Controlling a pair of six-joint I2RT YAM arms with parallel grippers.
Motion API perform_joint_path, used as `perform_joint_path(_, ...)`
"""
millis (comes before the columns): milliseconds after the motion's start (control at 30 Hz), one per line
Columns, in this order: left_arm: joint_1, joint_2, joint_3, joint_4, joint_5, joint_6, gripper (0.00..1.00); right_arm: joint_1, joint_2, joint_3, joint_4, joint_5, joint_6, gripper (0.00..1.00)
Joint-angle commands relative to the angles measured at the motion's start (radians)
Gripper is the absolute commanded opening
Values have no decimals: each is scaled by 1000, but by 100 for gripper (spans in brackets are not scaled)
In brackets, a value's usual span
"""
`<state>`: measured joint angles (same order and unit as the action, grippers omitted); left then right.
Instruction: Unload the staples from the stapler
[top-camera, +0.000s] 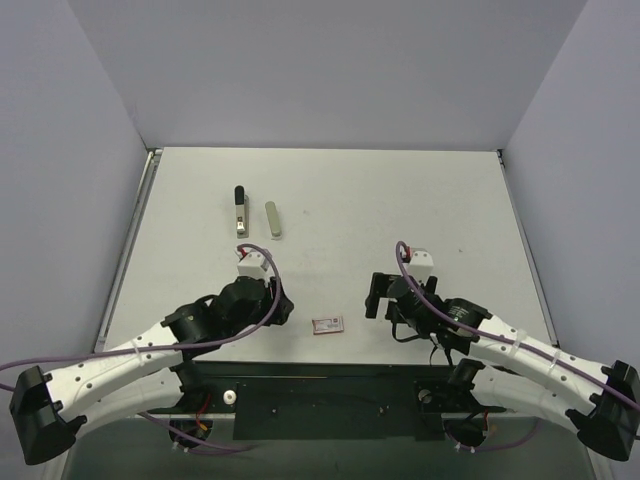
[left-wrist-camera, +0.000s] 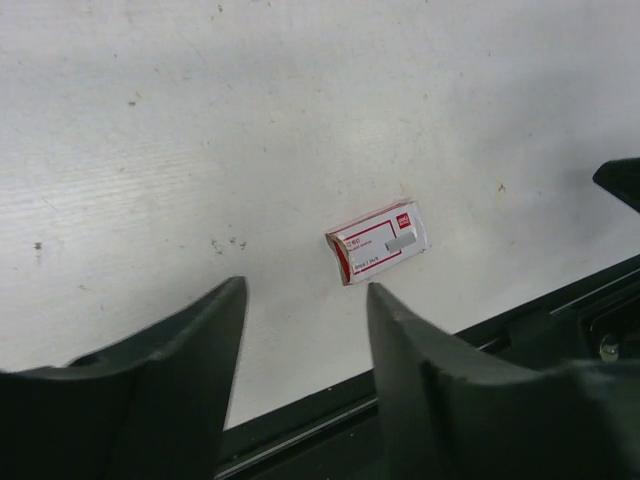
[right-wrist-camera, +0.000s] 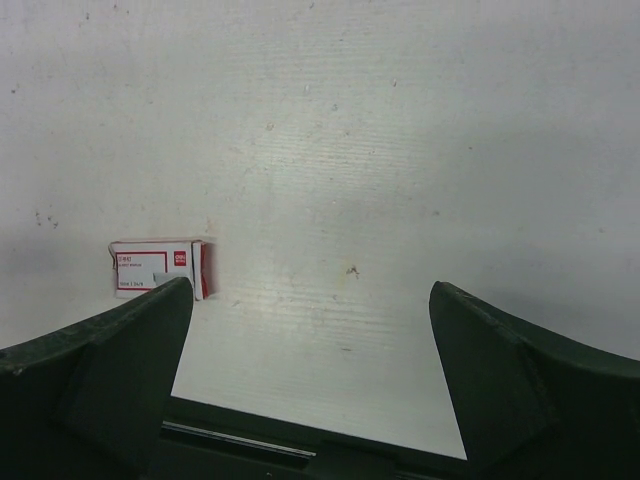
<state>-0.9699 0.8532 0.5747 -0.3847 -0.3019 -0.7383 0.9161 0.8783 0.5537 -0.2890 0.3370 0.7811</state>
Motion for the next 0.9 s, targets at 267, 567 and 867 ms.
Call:
perform_joint_path(267,-3,-120,122,-154,-135,33,84,-3,-9,196,-245,157,-65,100)
perform_joint_path(567,-3,-195,129,-183,-183,39,84,-3,5,229,-295,257,-74,100)
perform_joint_path(867,-4,-166,148,-183,-246,48,88,-6,-71,232,-292,235,-169,100)
